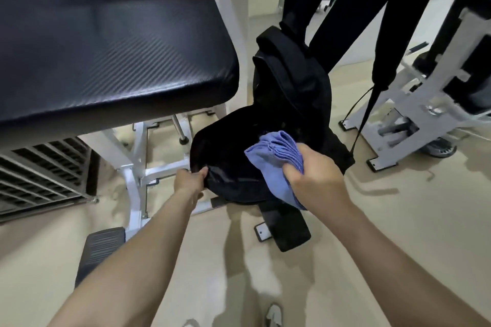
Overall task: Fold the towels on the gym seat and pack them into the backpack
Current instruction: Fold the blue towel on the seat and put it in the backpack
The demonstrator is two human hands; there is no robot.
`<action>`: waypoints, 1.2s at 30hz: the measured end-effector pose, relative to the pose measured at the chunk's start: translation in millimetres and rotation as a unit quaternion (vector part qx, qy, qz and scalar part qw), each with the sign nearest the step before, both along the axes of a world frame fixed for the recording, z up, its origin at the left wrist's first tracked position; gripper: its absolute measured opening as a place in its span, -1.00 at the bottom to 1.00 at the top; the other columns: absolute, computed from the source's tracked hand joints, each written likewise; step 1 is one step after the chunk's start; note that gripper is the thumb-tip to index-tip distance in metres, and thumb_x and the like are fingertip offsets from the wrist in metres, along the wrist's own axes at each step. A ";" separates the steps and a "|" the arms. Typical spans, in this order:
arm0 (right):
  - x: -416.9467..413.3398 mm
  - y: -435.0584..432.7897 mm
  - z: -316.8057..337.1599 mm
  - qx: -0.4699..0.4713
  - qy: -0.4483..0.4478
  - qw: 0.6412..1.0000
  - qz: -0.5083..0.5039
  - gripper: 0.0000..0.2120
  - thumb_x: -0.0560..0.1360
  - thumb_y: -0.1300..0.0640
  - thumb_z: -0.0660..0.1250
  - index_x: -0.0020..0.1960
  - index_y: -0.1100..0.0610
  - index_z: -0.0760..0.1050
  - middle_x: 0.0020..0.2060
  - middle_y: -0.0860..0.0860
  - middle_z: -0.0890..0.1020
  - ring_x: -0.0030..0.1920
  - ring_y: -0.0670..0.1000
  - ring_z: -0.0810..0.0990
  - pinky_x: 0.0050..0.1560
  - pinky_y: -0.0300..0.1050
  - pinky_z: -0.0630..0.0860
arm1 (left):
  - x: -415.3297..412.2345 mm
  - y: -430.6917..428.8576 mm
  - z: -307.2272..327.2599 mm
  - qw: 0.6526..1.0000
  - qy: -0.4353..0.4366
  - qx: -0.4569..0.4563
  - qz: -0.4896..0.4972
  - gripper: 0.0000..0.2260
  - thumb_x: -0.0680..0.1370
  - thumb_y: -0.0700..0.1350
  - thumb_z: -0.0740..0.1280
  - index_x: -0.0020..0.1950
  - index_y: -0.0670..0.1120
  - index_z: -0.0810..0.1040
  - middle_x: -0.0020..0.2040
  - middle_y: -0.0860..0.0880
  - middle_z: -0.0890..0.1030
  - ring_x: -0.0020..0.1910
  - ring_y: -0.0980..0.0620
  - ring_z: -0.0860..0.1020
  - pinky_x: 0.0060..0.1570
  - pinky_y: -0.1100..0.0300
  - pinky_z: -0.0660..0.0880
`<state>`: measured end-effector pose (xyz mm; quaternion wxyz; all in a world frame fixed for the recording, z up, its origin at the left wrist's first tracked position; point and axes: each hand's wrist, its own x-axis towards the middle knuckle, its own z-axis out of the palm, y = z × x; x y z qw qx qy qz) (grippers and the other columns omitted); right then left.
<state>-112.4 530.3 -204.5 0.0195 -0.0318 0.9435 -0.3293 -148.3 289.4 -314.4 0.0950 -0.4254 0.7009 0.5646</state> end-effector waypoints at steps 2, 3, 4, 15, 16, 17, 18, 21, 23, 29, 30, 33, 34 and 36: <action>-15.2 -4.2 -4.2 0.062 0.093 0.994 0.017 -0.81 0.52 0.10 0.13 0.03 0.14 0.45 -0.20 0.03 0.53 -0.21 0.08 0.52 -0.23 -0.02 0.46 | -0.1 17.8 -2.0 0.998 0.055 0.014 -0.005 -0.91 0.57 -0.17 0.33 0.06 -0.12 0.54 0.00 -0.12 0.64 0.04 -0.21 0.62 0.08 -0.10 0.56; -22.4 -7.1 -5.6 0.091 0.145 0.985 0.015 -0.77 0.51 0.09 0.12 0.04 0.16 0.47 -0.19 0.04 0.52 -0.23 0.10 0.50 -0.27 -0.05 0.45 | 2.6 28.5 2.7 0.995 0.091 0.000 -0.028 -0.93 0.57 -0.18 0.31 0.03 -0.09 0.53 -0.01 -0.11 0.65 0.04 -0.18 0.62 0.09 -0.12 0.57; -29.0 -8.3 -6.6 0.119 0.192 0.974 0.007 -0.75 0.49 0.10 0.15 0.06 0.17 0.49 -0.19 0.05 0.51 -0.27 0.10 0.49 -0.30 -0.08 0.43 | 9.2 40.6 13.8 0.990 0.126 -0.014 -0.057 -0.90 0.57 -0.19 0.31 0.08 -0.09 0.53 0.02 -0.10 0.64 0.04 -0.15 0.62 0.10 -0.09 0.56; -50.9 27.0 -26.4 0.425 0.052 0.884 0.187 -0.82 0.21 0.31 0.47 -0.24 0.21 0.52 -0.33 0.12 0.52 -0.34 0.19 0.56 -0.50 -0.13 0.32 | 102.9 74.5 162.0 0.942 0.284 0.090 -0.153 -0.84 0.51 -0.14 0.26 0.03 -0.19 0.47 -0.06 -0.31 0.59 -0.05 -0.31 0.59 -0.07 -0.31 0.56; -51.4 18.9 -21.3 0.424 0.042 0.880 0.208 -0.89 0.32 0.27 0.41 -0.16 0.21 0.53 -0.24 0.13 0.54 -0.25 0.20 0.58 -0.46 -0.12 0.30 | 106.1 71.7 172.8 0.936 0.294 0.099 -0.164 -0.87 0.52 -0.17 0.27 0.04 -0.16 0.50 -0.07 -0.27 0.63 -0.05 -0.29 0.61 -0.06 -0.30 0.56; -51.9 9.1 -19.1 0.427 0.040 0.878 0.213 -0.91 0.40 0.21 0.37 -0.11 0.20 0.53 -0.19 0.11 0.56 -0.20 0.20 0.60 -0.46 -0.14 0.21 | 108.8 68.5 182.3 0.933 0.300 0.103 -0.171 -0.88 0.53 -0.20 0.27 0.05 -0.15 0.52 -0.07 -0.24 0.65 -0.05 -0.26 0.63 -0.04 -0.28 0.57; -48.9 -2.5 -15.8 0.432 0.034 0.874 0.221 -0.90 0.39 0.16 0.39 -0.12 0.17 0.54 -0.20 0.09 0.59 -0.22 0.18 0.61 -0.48 -0.17 0.09 | 111.4 65.1 189.4 0.931 0.303 0.104 -0.174 -0.87 0.52 -0.21 0.27 0.04 -0.15 0.53 -0.07 -0.24 0.66 -0.05 -0.27 0.63 -0.04 -0.28 0.57; -40.6 -33.0 -17.7 0.465 0.077 0.840 0.267 -0.77 0.06 0.21 0.53 -0.39 0.13 0.49 -0.53 0.02 0.52 -0.59 0.08 0.51 -0.46 -0.32 -0.09 | 122.7 55.3 205.7 0.933 0.299 0.111 -0.167 -0.90 0.51 -0.22 0.28 0.00 -0.14 0.53 -0.09 -0.31 0.64 -0.09 -0.34 0.61 -0.11 -0.28 0.58; -41.0 -45.2 -26.5 0.465 0.109 0.822 0.310 -0.83 0.18 0.28 0.43 -0.24 0.18 0.54 -0.47 0.05 0.58 -0.50 0.10 0.59 -0.48 -0.23 0.08 | 131.8 49.2 209.8 0.932 0.299 0.107 -0.175 -0.92 0.52 -0.26 0.28 -0.03 -0.14 0.53 -0.15 -0.33 0.61 -0.17 -0.32 0.62 -0.24 -0.19 0.61; -63.8 -96.9 -43.0 0.432 0.053 0.872 0.224 -0.74 0.51 0.31 0.17 0.20 0.27 0.39 -0.03 0.17 0.66 -0.03 0.21 0.65 -0.26 -0.06 0.36 | 146.6 46.7 214.1 0.924 0.298 0.165 -0.176 -0.83 0.55 -0.41 0.25 -0.01 -0.19 0.56 -0.36 -0.07 0.63 -0.40 0.09 0.63 -0.47 0.30 0.50; -64.6 -103.4 -46.4 0.418 0.014 0.882 0.216 -0.75 0.52 0.30 0.16 0.20 0.26 0.39 0.02 0.17 0.66 0.01 0.21 0.64 -0.22 -0.06 0.40 | 146.5 44.8 211.0 0.923 0.303 0.163 -0.175 -0.83 0.51 -0.35 0.28 -0.02 -0.13 0.59 -0.33 -0.07 0.63 -0.36 0.08 0.63 -0.43 0.29 0.50; -70.5 -114.1 -63.6 0.192 -0.106 0.884 0.413 -0.74 0.50 0.24 0.33 0.18 0.16 0.47 0.04 0.07 0.64 0.01 0.13 0.63 -0.07 -0.10 0.51 | 144.9 37.2 200.3 0.929 0.294 0.161 -0.154 -0.81 0.52 -0.38 0.27 -0.04 -0.12 0.59 -0.36 -0.04 0.60 -0.39 0.12 0.58 -0.43 0.32 0.46; -84.0 -103.4 -93.4 0.080 -0.161 0.866 0.467 -0.72 0.48 0.18 0.39 0.18 0.13 0.47 -0.03 0.07 0.66 -0.07 0.11 0.65 -0.10 -0.11 0.52 | 143.8 34.9 197.3 0.933 0.291 0.150 -0.148 -0.80 0.52 -0.40 0.27 -0.06 -0.13 0.57 -0.40 -0.01 0.58 -0.42 0.15 0.55 -0.44 0.33 0.44; -89.9 -88.1 -139.6 0.148 -0.243 0.875 0.392 -0.38 0.50 0.11 0.36 0.47 0.14 0.18 0.14 0.14 0.61 0.05 0.15 0.62 0.07 -0.07 0.53 | 140.0 32.5 194.0 0.935 0.296 0.133 -0.142 -0.88 0.45 -0.31 0.30 -0.12 -0.10 0.55 -0.42 0.03 0.56 -0.42 0.16 0.52 -0.43 0.35 0.42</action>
